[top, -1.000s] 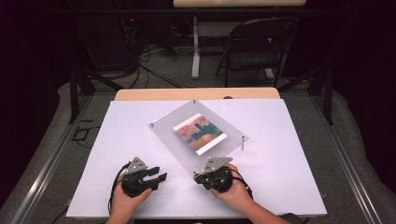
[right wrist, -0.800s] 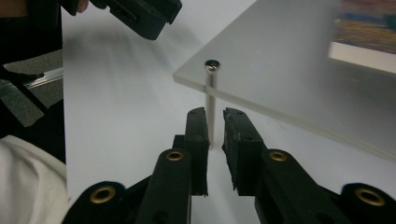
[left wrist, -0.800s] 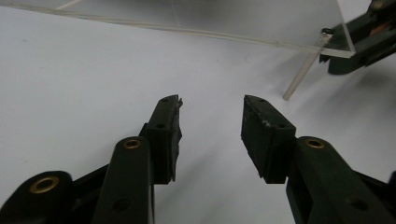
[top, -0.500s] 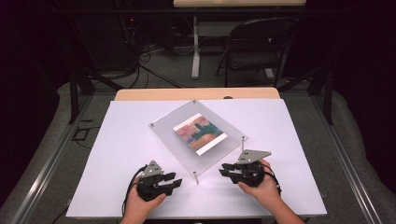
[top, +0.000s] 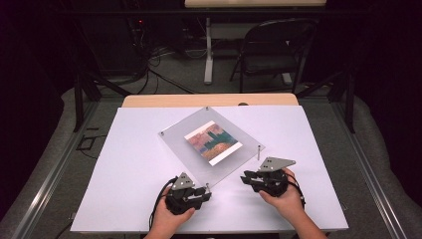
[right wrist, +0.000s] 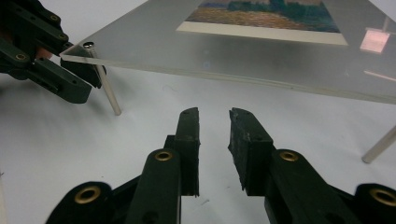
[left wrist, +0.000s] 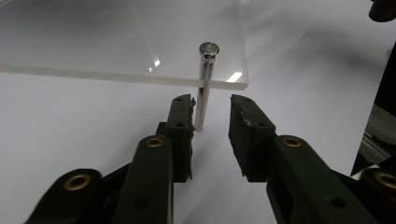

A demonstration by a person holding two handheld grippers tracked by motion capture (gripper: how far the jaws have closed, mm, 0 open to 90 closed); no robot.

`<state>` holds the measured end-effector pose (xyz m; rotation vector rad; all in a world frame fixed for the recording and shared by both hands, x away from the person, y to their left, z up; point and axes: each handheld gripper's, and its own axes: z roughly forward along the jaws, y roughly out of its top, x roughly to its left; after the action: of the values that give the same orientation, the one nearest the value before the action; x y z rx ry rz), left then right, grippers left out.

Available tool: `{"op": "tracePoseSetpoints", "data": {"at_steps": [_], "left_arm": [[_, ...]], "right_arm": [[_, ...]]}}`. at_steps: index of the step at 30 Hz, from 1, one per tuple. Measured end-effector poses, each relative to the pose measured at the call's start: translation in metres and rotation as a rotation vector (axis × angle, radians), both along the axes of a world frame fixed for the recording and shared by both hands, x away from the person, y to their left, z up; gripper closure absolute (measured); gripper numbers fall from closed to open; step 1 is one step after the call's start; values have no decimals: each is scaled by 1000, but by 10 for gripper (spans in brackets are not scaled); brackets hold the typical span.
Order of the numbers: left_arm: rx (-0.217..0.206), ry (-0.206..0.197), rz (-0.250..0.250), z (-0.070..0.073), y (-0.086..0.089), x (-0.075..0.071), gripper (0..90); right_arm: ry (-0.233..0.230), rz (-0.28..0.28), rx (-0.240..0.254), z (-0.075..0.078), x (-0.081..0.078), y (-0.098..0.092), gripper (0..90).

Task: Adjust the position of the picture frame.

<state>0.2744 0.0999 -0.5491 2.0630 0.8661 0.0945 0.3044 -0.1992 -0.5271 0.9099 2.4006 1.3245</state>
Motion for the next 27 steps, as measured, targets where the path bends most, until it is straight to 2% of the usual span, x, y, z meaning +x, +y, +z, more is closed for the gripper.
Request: {"op": "tracePoseSetpoints", "data": {"at_steps": [8, 13, 18, 24, 27], "left_arm": [[4, 12, 3, -6, -7, 7, 789], [26, -11, 10, -6, -9, 9, 830], [19, -8, -8, -6, -8, 10, 853], [13, -7, -4, -2, -3, 9, 856], [12, -4, 2, -1, 2, 8, 856]], "right_arm": [[16, -52, 30, -1, 3, -15, 737], [16, -76, 31, -3, 3, -21, 737], [14, -143, 25, -6, 7, -29, 732], [6, -212, -3, -11, 19, -31, 709], [39, -245, -1, -19, 32, -32, 687]]}}
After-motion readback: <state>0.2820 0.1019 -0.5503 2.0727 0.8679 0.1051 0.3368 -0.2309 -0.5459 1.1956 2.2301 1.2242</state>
